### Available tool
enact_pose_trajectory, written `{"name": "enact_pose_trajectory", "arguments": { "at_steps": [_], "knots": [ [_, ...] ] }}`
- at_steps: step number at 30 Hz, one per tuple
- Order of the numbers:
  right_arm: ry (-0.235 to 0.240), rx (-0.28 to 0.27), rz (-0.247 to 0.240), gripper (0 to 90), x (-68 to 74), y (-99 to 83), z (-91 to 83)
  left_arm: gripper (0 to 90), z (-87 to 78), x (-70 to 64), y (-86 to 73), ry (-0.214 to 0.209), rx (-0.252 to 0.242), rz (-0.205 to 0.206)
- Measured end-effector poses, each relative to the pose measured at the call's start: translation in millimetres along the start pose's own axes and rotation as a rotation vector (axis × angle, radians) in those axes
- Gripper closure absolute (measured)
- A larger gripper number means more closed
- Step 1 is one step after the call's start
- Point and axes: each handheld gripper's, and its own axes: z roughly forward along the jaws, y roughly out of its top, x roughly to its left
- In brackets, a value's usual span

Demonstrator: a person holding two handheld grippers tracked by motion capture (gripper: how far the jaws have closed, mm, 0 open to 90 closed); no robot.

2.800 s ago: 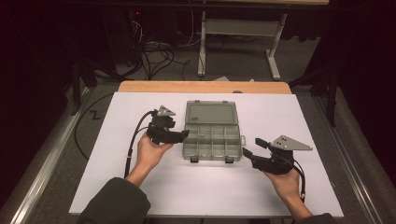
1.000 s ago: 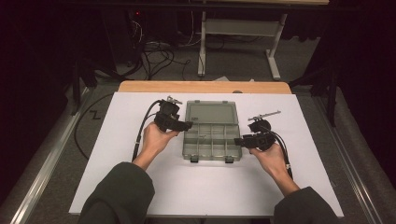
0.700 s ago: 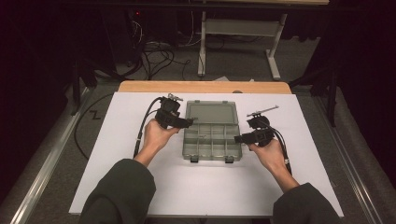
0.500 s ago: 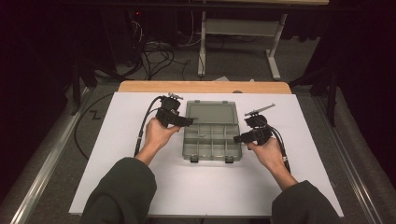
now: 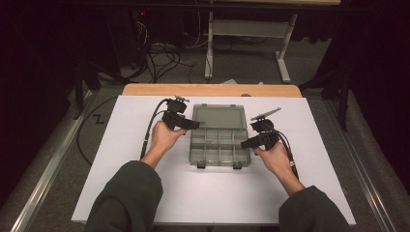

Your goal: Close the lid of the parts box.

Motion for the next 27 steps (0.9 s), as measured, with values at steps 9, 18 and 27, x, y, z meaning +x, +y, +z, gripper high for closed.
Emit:
{"name": "enact_pose_trajectory", "arguments": {
  "at_steps": [9,18,27],
  "knots": [
    [-0.03,0.034,0.001,55.5,3.3,5.8,2.0,30.2,6.6,-0.9,0.6,0.001,0.022,0.014],
    [-0.061,0.041,-0.008,55.6,7.3,7.2,3.7,30.0,13.2,1.3,4.0,-0.006,0.042,0.014],
    [-0.093,0.053,-0.025,55.5,11.3,8.3,4.7,29.6,18.8,0.1,8.2,-0.012,0.06,0.008]
  ]
}}
